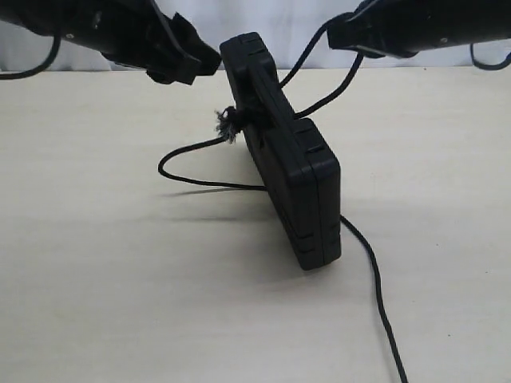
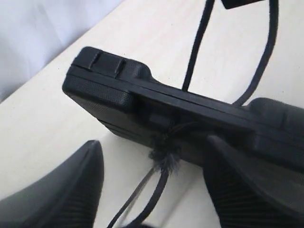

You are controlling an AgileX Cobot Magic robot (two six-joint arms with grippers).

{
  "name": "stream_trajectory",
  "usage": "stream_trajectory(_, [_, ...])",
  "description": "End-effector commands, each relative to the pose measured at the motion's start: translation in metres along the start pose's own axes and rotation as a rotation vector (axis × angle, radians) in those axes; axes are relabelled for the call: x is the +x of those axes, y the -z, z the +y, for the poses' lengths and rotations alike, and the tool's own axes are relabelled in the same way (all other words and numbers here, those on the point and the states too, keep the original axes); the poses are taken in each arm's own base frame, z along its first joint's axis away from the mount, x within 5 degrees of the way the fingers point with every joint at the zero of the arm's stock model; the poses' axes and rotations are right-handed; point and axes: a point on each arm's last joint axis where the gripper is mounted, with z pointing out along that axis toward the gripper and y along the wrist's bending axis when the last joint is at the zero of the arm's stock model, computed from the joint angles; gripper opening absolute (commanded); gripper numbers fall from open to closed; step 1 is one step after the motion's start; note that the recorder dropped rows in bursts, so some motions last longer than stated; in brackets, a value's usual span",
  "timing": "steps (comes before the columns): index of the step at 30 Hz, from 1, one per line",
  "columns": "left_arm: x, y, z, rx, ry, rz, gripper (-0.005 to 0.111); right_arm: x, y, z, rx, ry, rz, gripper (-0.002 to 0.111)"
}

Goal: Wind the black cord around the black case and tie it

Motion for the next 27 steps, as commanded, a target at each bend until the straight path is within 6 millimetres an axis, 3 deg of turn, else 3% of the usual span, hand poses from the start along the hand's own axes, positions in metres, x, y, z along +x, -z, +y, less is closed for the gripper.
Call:
stream_trajectory(1, [-0.005,0.005,-0.002,-0.008,-0.015,-0.024,0.058,-0.019,0.041,0.028,-0.114,0.041,-0.099,0.004])
stream_trajectory(3, [-0.004,0.002,-0.002,-0.006,-0.016,-0.016,0.058,-0.019,0.047,0.037,-0.195,0.027,-0.101,0.004])
stream_trajectory(7, [0.001,0.003,0.000,-0.020,-0.084,0.035,0.058,-0.003,0.033,0.058,-0.228,0.067,-0.075,0.004])
stream_trajectory(20, [0.010,-0.007,0.006,-0.047,-0.172,0.124,0.058,0.000,0.026,0.109,-0.359,0.154,-0.061,0.004])
stream_trajectory(24, [0.015,-0.015,0.007,-0.034,-0.171,0.158,0.058,-0.001,0.025,0.111,-0.344,0.163,-0.075,0.004])
stream_trajectory(27, [0.020,-0.019,0.006,-0.012,-0.168,0.195,0.058,-0.004,0.024,0.093,-0.241,0.113,-0.094,0.004])
